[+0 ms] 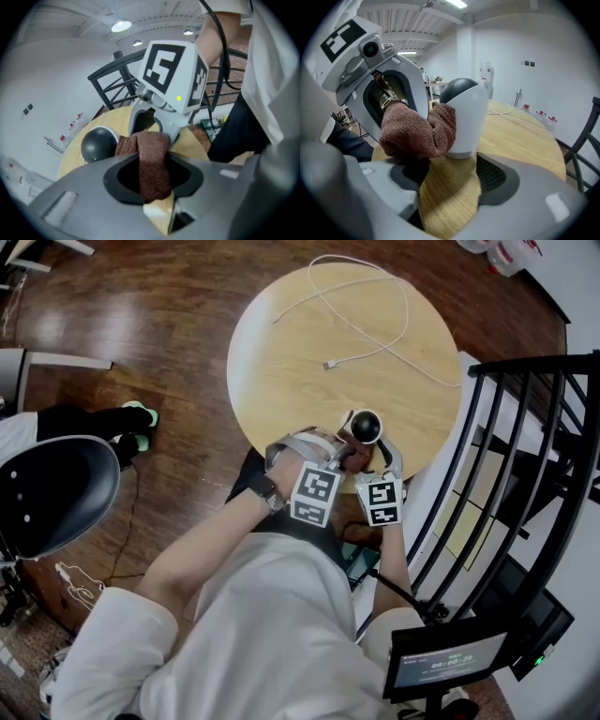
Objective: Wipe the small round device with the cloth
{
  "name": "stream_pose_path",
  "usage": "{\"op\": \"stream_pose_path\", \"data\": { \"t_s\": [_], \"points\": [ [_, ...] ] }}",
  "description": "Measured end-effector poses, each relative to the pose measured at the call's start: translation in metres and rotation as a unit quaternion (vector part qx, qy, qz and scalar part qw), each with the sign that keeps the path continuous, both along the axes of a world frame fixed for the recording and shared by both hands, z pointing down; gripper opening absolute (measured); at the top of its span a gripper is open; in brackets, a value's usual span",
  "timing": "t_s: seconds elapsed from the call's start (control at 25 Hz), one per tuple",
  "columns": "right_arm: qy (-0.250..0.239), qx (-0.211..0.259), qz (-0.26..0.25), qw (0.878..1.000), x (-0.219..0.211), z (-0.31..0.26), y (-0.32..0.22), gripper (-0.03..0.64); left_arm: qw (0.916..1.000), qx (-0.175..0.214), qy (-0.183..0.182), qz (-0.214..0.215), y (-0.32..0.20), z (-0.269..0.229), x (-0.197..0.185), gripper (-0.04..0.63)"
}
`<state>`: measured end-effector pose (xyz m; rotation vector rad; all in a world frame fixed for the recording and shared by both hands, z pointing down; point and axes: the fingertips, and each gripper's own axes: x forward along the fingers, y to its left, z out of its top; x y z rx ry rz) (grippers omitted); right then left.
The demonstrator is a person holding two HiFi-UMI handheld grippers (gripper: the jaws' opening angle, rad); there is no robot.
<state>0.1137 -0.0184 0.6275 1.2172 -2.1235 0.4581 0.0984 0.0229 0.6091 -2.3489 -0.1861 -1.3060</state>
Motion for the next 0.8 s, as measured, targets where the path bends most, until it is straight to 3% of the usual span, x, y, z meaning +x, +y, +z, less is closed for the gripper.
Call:
{"op": "stream_pose_path", "data": {
  "t_s": [0.32, 0.56, 0.8],
  "points": [
    [0.004, 0.017, -0.005, 1.0, -0.002, 0.005, -0.004, 0.316, 0.9989, -0.037, -0.018, -0.023, 0.0, 0.017, -0.014, 0.118],
    [0.002, 0.013, -0.002, 1.0, 0.0, 0.007, -0.004, 0.316, 0.9958, -0.054, -0.068, -0.029, 0.004, 0.041, -0.04, 0.12],
    [0.001, 0.013, 0.0, 1.0, 0.001, 0.012, -0.006, 0.316, 0.9942, -0.065, -0.078, -0.037, 0.009, 0.049, -0.056, 0.12]
  ]
}}
